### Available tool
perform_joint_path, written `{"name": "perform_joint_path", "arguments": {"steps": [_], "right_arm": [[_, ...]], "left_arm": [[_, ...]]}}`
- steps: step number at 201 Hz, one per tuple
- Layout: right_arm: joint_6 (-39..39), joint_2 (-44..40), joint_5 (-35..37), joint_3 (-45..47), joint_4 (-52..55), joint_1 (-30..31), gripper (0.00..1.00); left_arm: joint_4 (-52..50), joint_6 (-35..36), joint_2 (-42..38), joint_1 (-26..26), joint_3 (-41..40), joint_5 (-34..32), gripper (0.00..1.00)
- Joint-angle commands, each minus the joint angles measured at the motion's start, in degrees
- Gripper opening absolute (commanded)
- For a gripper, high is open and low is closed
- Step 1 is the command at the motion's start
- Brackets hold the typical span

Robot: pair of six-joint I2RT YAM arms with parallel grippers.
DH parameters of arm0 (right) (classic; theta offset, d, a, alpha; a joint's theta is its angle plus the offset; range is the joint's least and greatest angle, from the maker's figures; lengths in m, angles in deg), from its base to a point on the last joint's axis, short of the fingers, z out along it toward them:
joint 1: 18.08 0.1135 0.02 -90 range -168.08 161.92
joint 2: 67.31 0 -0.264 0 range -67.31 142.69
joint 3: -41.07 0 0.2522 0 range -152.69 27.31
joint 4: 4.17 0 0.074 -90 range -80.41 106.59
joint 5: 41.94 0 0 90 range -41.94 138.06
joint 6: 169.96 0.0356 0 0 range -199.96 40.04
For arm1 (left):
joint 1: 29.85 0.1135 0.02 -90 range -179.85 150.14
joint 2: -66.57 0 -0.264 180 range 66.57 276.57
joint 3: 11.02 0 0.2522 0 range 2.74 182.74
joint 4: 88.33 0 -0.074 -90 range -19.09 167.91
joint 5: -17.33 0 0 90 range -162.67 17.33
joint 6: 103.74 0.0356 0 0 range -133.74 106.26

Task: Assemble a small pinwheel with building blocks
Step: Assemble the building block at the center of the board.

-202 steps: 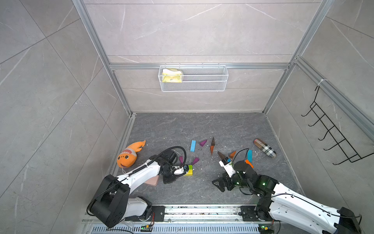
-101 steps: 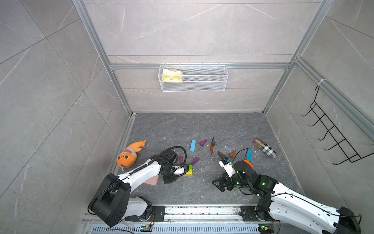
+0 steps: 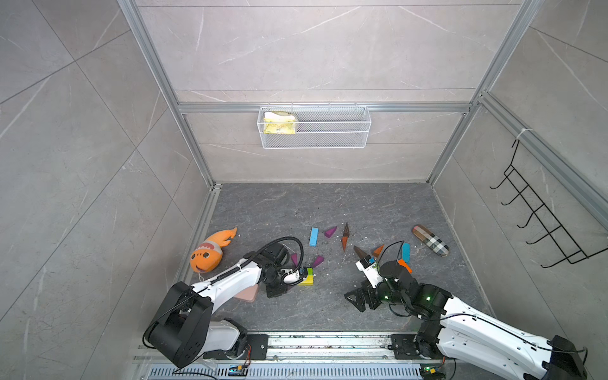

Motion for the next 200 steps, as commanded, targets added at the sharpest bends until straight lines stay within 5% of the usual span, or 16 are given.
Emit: {"name": "perform_joint_path", "arguments": {"steps": [1, 140, 200], "right_arm": [[-0.6, 0.2, 0.4, 0.2, 0.2, -0.2, 1.0], [3.4, 6.0, 5.1, -8.4, 4.4, -0.3, 1.0], [1.8, 25.1, 13.1, -29.6, 13.6, -1.9, 1.0]], "left_arm": [[0.2, -0.5, 0.3, -0.1, -0.3, 0.0, 0.36], [4.1, -5.9, -15.9, -0.2, 3.2, 0.5, 0.45], [5.4, -20.5, -14.2, -0.1, 8.4, -14.7, 0.56]]}}
